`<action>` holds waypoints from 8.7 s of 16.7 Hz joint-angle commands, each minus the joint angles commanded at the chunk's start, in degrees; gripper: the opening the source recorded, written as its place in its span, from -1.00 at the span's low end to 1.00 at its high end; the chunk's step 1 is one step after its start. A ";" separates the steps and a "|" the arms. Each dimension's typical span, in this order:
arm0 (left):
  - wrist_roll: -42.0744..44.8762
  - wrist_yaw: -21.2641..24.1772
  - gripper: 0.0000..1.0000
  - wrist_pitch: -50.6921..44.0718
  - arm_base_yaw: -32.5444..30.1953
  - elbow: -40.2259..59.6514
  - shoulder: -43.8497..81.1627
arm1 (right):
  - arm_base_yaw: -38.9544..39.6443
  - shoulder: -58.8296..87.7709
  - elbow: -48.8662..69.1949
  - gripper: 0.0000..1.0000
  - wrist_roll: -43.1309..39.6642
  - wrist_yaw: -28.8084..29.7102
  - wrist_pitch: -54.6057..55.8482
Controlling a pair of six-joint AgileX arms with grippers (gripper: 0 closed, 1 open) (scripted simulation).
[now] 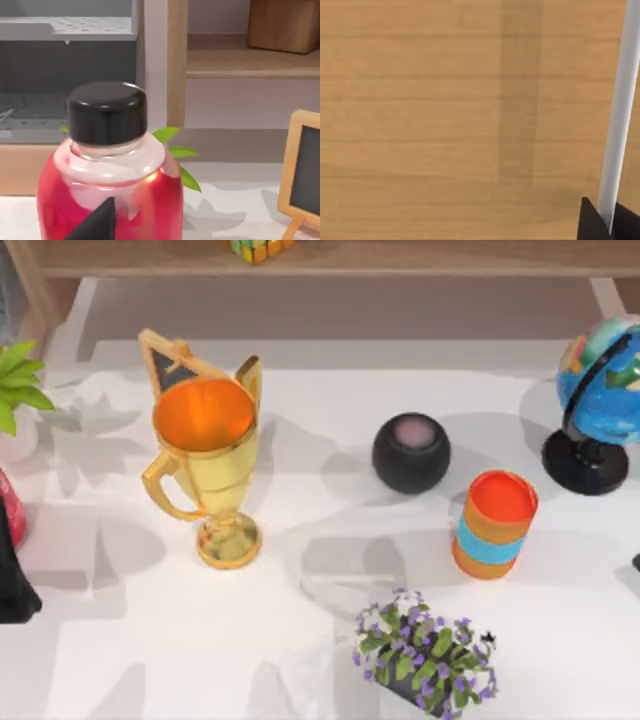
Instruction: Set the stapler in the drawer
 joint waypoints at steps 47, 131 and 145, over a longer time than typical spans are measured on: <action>0.00 0.00 1.00 0.00 0.00 0.00 0.00 | -7.88 -8.92 -4.97 1.00 2.40 -1.00 -13.88; 0.00 0.00 1.00 0.00 0.00 0.00 0.00 | 37.47 -20.38 26.56 -1.00 60.67 36.11 -137.07; 0.00 0.00 1.00 0.00 0.00 0.00 0.00 | 22.47 -17.95 69.18 -1.00 62.79 38.98 -152.38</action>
